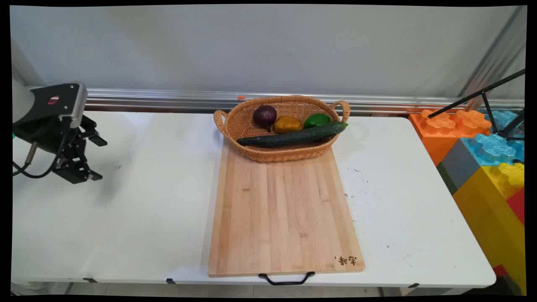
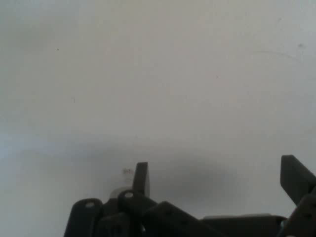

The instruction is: Pick up the potato from the vegetable basket

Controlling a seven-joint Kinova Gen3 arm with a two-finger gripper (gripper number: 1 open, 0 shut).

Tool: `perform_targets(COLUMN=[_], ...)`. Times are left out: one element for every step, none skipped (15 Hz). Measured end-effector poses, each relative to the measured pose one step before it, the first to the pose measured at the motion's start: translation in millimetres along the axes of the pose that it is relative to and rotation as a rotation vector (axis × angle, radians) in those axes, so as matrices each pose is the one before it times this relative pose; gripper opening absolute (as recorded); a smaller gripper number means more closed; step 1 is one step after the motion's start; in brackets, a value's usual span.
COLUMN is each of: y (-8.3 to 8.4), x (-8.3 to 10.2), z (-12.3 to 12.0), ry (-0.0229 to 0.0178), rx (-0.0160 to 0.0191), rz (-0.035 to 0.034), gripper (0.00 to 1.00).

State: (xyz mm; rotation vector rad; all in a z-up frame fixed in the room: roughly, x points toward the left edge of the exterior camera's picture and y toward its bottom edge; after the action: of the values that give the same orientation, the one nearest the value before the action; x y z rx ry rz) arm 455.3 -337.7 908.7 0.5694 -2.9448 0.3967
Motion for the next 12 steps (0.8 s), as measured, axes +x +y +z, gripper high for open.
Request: perform_targets(y=[-0.47,-1.97,-1.42,-3.43,-5.02,-5.02,-3.53,-5.44,-3.69,-6.57,-5.56,-5.83], x=[1.84,5.38,4.74,9.19,12.08,12.6,9.76,15.94,11.3,19.88,16.83,19.16], z=[-1.7,-2.88,-2.14,-3.48,-4.36,-4.06,-2.61,-3.12,-1.26,0.81,2.68,4.6], ry=[0.01176,0.01862,0.01054,0.01928,0.02709,0.02516,0.01727,0.02422,0.01372,0.01993,0.01441,0.01529], rx=[0.00128,0.007,0.00607,0.01571,0.02402,0.02295,0.01498,0.02099,0.01239,0.01565,0.01119,0.00786], rz=[-0.0056,-0.00992,-0.00385,-0.00694,-0.00895,-0.00509,-0.00133,0.00088,0.00179,0.00064,-0.00435,-0.0043], gripper=[1.0,1.0,1.0,1.0,1.0,1.0,1.0,1.0,1.0,1.0,1.0,1.0])
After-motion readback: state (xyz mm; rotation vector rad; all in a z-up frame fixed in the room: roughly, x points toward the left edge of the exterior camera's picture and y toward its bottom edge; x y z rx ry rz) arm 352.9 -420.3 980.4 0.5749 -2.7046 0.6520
